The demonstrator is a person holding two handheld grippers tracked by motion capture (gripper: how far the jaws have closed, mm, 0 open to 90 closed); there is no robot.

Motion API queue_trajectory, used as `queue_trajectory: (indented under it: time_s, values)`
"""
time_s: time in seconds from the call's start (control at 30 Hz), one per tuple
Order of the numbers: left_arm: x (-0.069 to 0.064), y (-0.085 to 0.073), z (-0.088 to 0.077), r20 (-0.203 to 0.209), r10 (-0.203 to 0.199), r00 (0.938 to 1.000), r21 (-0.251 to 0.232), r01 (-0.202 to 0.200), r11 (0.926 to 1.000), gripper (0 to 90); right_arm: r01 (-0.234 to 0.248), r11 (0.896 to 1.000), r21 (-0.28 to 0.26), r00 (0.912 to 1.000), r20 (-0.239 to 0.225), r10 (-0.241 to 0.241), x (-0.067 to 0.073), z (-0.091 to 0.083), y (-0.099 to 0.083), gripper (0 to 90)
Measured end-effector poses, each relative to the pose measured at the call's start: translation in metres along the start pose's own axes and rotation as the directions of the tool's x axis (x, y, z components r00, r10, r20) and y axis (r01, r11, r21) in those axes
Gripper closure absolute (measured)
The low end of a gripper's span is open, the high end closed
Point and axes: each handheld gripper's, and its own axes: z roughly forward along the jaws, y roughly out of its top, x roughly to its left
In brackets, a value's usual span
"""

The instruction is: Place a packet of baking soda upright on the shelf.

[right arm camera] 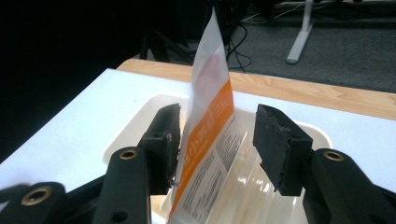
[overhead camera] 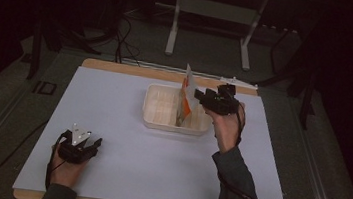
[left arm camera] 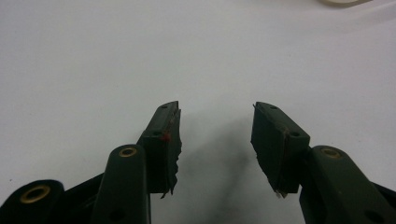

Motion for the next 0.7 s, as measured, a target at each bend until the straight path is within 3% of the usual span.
queue_trajectory:
  time_s: [0.2, 0.27, 0.43, 0.7]
  values:
    - [0.000, 0.000, 0.000, -0.002, -0.004, 1.0000, -0.004, 0.004, 1.0000, 51.8, 0.032, 0.999, -0.009, 0.9990, -0.031, -0.033, 0.001, -0.020, -0.002, 50.7]
    - [0.000, 0.000, 0.000, -0.004, -0.002, 1.0000, -0.004, 0.002, 1.0000, 51.8, 0.039, 0.999, -0.025, 0.9982, -0.044, -0.040, 0.001, -0.036, -0.005, 50.8]
    - [0.000, 0.000, 0.000, -0.006, -0.004, 1.0000, -0.005, 0.004, 1.0000, 51.8, 0.052, 0.998, -0.038, 0.9977, -0.042, -0.054, 0.000, -0.056, -0.013, 51.5]
    - [0.000, 0.000, 0.000, -0.011, -0.007, 0.9999, -0.004, 0.007, 1.0000, 51.8, 0.081, 0.997, -0.008, 0.9958, -0.043, -0.081, -0.003, -0.067, -0.039, 51.8]
